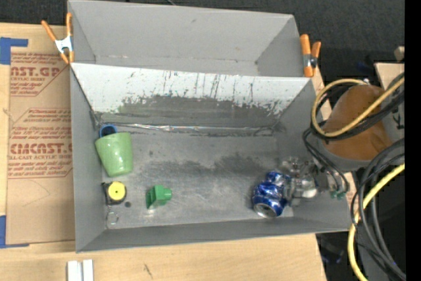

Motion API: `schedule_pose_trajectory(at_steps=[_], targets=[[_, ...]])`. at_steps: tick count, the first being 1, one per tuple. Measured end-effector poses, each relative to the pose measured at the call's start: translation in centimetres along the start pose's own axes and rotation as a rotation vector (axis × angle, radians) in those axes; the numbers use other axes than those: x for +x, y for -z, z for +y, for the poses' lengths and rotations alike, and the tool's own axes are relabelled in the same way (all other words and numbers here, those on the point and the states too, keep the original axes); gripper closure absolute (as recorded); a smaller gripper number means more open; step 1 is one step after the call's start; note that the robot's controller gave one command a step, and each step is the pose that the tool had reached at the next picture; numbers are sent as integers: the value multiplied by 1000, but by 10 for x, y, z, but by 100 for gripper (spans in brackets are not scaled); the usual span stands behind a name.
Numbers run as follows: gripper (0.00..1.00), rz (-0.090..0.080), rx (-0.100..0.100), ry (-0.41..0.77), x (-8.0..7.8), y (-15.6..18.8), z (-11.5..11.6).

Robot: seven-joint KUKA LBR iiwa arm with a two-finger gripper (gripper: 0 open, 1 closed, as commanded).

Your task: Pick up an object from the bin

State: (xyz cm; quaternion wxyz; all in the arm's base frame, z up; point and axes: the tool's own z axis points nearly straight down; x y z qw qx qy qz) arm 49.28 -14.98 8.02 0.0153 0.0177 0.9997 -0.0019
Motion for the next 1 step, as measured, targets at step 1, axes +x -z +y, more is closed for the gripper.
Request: schedule_pose_trajectory(at_steps=[1], targets=[[100, 19, -2, 13, -22, 167, 25]])
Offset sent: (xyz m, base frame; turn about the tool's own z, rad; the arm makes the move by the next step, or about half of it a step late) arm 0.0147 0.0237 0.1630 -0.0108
